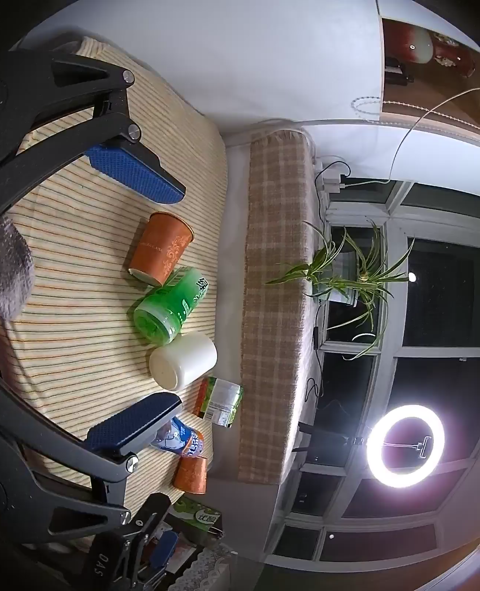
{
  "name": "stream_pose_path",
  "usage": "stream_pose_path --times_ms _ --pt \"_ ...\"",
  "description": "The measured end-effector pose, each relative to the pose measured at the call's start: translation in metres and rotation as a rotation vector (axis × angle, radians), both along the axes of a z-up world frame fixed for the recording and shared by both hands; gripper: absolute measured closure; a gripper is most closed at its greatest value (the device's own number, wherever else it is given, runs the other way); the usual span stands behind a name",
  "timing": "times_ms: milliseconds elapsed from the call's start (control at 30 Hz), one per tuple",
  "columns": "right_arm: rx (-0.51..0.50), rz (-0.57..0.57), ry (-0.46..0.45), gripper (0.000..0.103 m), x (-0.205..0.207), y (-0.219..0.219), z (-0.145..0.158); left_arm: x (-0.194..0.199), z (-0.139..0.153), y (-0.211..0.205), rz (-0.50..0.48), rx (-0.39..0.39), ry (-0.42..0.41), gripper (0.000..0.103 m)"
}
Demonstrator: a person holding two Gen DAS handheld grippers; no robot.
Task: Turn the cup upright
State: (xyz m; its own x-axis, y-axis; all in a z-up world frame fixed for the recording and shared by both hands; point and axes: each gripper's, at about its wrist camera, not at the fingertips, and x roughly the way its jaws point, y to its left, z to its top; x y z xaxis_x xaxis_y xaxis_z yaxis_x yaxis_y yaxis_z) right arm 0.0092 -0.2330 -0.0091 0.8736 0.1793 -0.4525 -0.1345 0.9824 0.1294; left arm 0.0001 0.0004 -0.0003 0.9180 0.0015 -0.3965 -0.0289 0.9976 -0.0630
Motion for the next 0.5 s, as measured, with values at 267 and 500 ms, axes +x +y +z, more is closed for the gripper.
stream_pose_path --times_ms 267,500 --pt "-0.041 -0.017 0.013 0.000 0.001 0.002 0.003 0.002 -0.005 0.001 -0.003 -0.015 0.019 0.000" --pt "-0.107 -0.055 -0.039 0.000 -0.005 0.010 0.010 0.003 -0.009 0.007 0.004 -0.025 0.016 0.000"
